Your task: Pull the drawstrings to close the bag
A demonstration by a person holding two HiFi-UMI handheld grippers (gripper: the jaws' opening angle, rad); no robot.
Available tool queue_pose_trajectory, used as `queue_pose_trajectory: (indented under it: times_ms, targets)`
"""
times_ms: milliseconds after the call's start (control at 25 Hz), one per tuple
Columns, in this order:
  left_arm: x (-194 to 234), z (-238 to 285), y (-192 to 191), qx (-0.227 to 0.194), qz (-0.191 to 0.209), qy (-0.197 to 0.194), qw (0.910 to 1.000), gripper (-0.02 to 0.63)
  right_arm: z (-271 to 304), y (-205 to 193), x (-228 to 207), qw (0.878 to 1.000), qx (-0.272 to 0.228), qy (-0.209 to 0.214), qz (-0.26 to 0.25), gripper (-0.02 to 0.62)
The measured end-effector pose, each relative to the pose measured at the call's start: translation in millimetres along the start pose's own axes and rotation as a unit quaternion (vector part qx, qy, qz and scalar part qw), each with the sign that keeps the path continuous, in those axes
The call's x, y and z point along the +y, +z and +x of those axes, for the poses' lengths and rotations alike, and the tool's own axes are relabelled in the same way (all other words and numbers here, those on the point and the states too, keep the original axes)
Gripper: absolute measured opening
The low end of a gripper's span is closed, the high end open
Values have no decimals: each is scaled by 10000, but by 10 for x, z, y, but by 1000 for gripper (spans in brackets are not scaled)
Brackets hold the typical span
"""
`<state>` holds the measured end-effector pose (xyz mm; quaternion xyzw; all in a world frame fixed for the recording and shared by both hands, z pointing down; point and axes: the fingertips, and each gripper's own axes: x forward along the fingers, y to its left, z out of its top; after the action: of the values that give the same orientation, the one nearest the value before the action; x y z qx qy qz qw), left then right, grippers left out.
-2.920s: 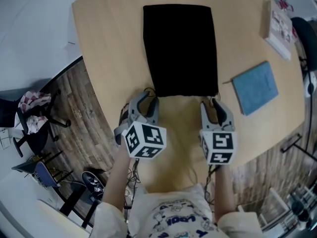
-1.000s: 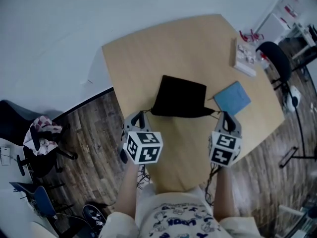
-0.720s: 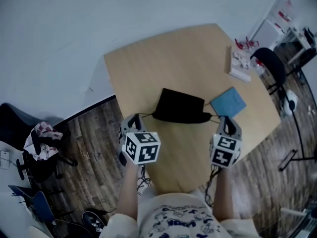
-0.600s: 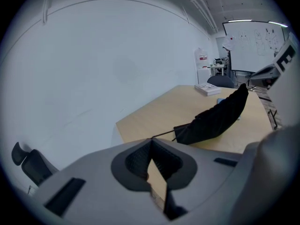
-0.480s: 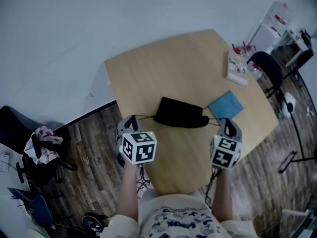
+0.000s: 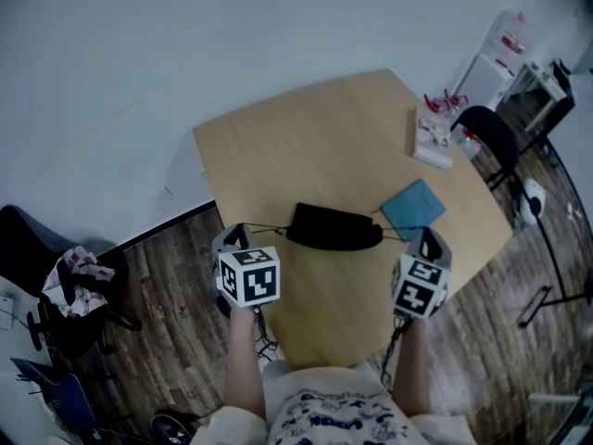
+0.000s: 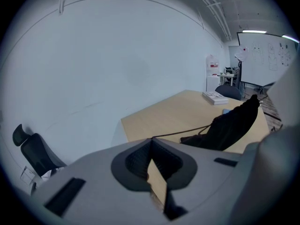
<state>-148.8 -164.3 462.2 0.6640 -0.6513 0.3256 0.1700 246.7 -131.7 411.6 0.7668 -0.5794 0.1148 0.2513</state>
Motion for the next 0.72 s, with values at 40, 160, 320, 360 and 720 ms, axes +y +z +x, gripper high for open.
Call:
queue_pose_trajectory:
  times_ms: [40,160,320,360,720]
  targets:
    - [16,-6,5,6,-47,30,10000,2,-10,15,-25,10000,-29,-34,16,5]
    - [91,-31,23,49,-220,189,9996,3,-37,48,-87,9998,-99,-135,61,5]
    - [146,-70,77,41,-339,373,9987,2,-46,47,-214,9992,-136,-357,154,5]
    - [157,-80,90,26,-320,410,9986,2,-48,45,-243,9989,-136,-402,190,5]
    - [350,-137,98,-20,-438,633,9970,3,-88,69,-416,9980,-167,-515,339,5]
